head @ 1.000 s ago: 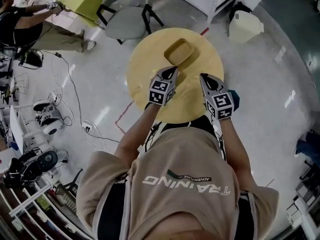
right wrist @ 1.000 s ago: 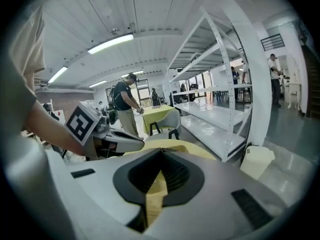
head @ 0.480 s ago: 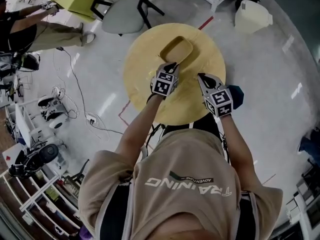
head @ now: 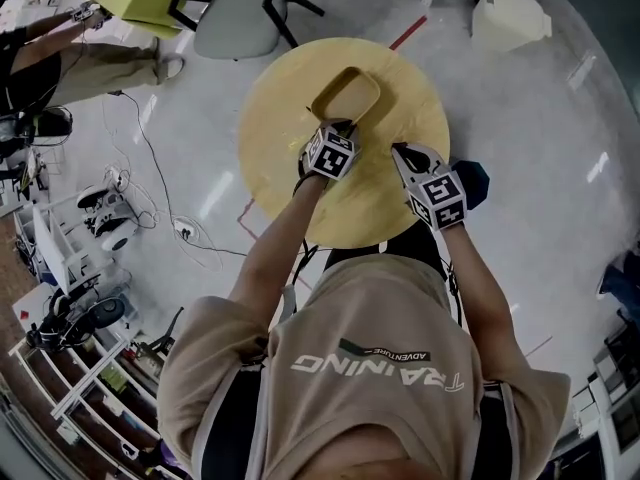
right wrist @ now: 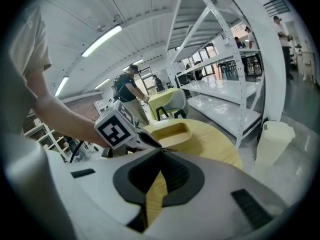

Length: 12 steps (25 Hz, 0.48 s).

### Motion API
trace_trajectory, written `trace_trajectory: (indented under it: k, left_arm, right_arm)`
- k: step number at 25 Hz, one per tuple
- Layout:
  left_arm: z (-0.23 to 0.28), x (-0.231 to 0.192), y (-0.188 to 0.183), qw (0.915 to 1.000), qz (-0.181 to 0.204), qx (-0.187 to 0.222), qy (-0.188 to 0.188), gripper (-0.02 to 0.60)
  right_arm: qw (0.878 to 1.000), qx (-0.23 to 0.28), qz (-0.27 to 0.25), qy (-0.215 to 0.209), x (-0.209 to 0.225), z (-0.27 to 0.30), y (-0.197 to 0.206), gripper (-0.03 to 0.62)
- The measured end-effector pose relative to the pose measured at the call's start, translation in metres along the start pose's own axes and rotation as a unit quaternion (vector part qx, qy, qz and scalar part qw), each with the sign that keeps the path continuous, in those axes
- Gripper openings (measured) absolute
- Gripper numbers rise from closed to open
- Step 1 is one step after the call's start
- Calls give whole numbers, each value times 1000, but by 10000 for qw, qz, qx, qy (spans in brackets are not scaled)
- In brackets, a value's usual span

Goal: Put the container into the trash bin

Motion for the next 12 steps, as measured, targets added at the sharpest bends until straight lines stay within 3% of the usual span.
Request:
trace_trajectory:
  k: [6,9,12]
  left_arm:
    - [6,0,-1,9994,280,-208,-52,47]
    - [2,2,-11,9992,370,-40,-159,28]
    - [-9,4,-24,9990,229,298,-229,25]
  right_arm:
    - [9999,-31,164,1,0,-3,6,-2]
    - [9998,-45,169,12,2,-9,10,-2]
    - [9998,-15,188,39,3,-14,11,-2]
Point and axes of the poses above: the fingertips, and each gripper's own axes: z forward along the fingers, x to its right, y out of its underside, the point moved 7 cm from there along -z, backward along the fingers, and after that the axes turned 6 degrees about z, right-handed, at the moved point
